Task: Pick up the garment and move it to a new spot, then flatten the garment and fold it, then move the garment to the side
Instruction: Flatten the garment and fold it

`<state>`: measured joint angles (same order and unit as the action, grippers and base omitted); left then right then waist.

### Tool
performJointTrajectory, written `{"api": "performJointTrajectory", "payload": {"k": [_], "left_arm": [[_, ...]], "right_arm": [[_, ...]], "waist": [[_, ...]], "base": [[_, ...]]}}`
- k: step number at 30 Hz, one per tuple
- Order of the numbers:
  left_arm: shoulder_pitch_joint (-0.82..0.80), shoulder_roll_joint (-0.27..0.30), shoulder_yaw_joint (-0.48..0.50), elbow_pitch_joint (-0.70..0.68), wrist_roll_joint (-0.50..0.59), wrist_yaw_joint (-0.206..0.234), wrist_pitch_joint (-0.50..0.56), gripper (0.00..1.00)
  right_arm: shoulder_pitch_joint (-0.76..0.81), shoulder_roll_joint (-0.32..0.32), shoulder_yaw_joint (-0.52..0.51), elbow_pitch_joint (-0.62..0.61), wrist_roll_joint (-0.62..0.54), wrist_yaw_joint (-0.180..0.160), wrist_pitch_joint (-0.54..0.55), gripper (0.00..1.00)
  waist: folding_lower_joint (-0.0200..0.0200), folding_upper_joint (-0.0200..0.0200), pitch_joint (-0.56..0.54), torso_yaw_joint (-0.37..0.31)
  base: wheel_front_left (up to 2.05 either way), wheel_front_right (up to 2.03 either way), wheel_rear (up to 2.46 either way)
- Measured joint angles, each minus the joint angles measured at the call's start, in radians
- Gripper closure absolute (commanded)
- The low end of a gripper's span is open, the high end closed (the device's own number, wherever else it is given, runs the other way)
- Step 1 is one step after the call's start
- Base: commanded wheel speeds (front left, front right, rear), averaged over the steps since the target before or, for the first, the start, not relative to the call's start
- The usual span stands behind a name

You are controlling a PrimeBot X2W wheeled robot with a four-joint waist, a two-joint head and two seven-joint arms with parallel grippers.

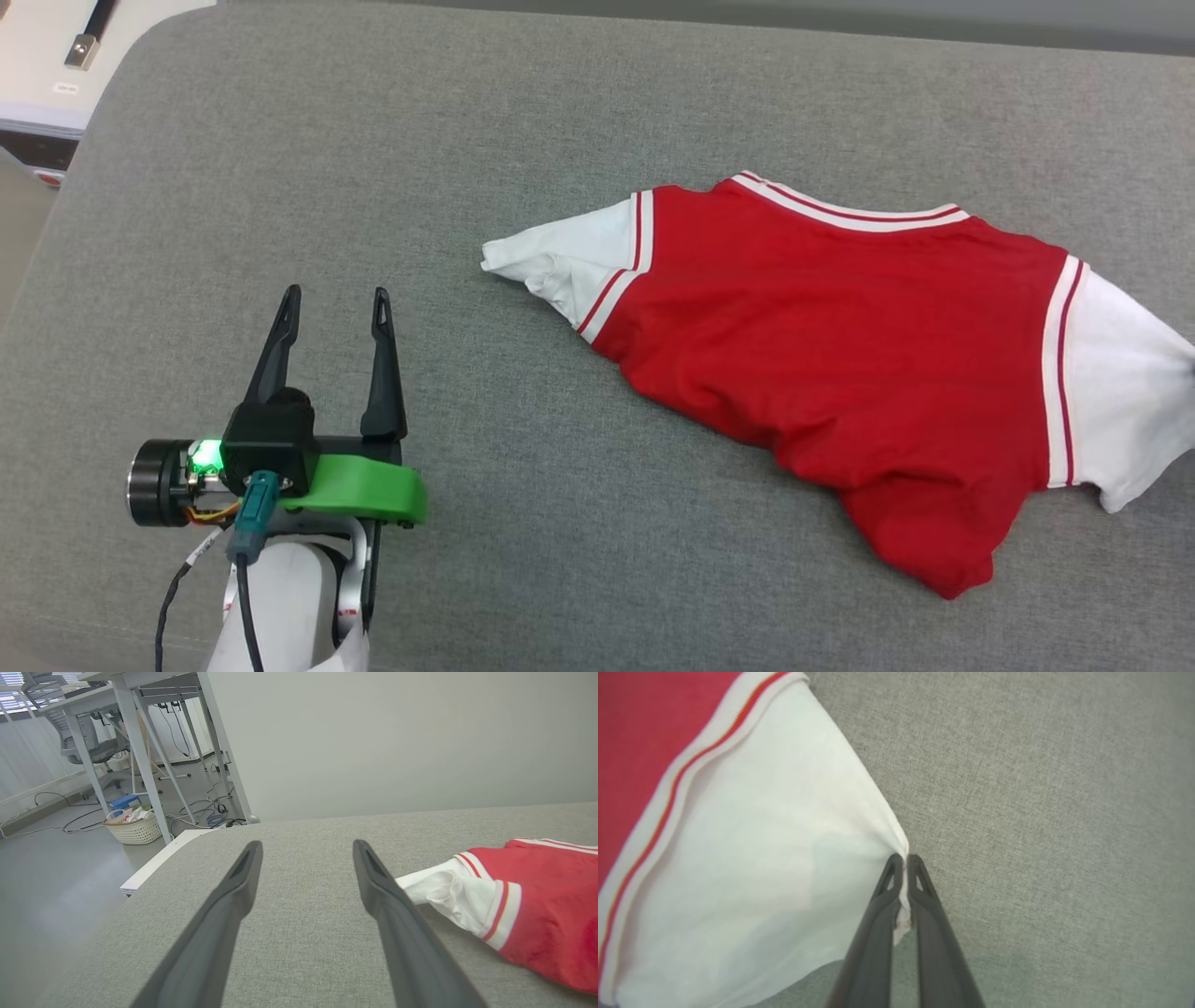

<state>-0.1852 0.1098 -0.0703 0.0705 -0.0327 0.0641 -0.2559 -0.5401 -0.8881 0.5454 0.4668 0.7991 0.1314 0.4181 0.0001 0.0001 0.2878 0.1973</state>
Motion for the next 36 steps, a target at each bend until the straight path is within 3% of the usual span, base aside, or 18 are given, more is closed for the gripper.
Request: {"api": "performJointTrajectory", "payload": {"k": [3,4,5,11,15,20,24,32,36], "left_arm": [[-0.002,0.013,0.005,0.008,0.006,-0.008,0.000,0.00],[-0.004,0.019,0.007,0.013,0.007,-0.012,0.000,0.00],[-0.008,0.022,0.009,0.018,0.007,-0.017,0.000,0.00],[-0.070,0.054,0.016,0.053,-0.002,-0.067,0.000,0.00],[-0.136,0.095,0.015,0.122,-0.021,-0.130,0.000,0.00],[-0.253,0.150,-0.030,0.208,-0.067,-0.180,0.030,0.00],[-0.377,0.203,-0.125,0.246,-0.151,-0.189,0.173,0.00],[-0.636,0.346,-0.458,0.314,-0.524,-0.192,0.646,0.00],[-0.747,0.400,-0.579,0.351,-0.635,-0.192,0.832,0.00]], "right_arm": [[0.008,0.031,-0.003,0.016,-0.001,0.000,-0.033,1.00],[0.008,0.040,-0.008,0.022,-0.004,0.000,-0.052,0.07],[0.008,0.048,-0.015,0.030,-0.009,0.000,-0.072,0.00],[0.011,0.086,-0.065,0.041,-0.064,0.000,-0.246,0.00],[0.023,0.124,-0.150,0.037,-0.143,0.000,-0.393,0.00],[0.082,0.197,-0.239,-0.017,-0.233,0.000,-0.482,0.00],[0.136,0.253,-0.316,-0.114,-0.309,0.000,-0.489,0.00],[0.196,0.342,-0.386,-0.324,-0.424,0.000,-0.410,0.00],[0.205,0.367,-0.397,-0.397,-0.451,0.000,-0.381,0.00]], "waist": [[0.0000,0.0000,-0.011,-0.004],[0.0000,0.0000,-0.016,-0.007],[0.0000,0.0000,-0.020,-0.009],[0.0000,0.0000,-0.049,-0.026],[0.0000,-0.0001,-0.065,-0.046],[0.0000,0.0000,-0.084,-0.070],[0.0000,0.0000,-0.089,-0.094],[0.0000,0.0000,-0.052,-0.142],[0.0000,0.0000,-0.019,-0.169]], "base": [[0.00,0.00,0.00],[0.00,0.00,0.00],[0.00,0.00,0.00],[0.00,0.00,0.00],[0.00,0.00,0.00],[0.00,0.00,0.00],[0.00,0.00,0.00],[0.00,0.00,0.00],[0.00,0.00,0.00]]}}
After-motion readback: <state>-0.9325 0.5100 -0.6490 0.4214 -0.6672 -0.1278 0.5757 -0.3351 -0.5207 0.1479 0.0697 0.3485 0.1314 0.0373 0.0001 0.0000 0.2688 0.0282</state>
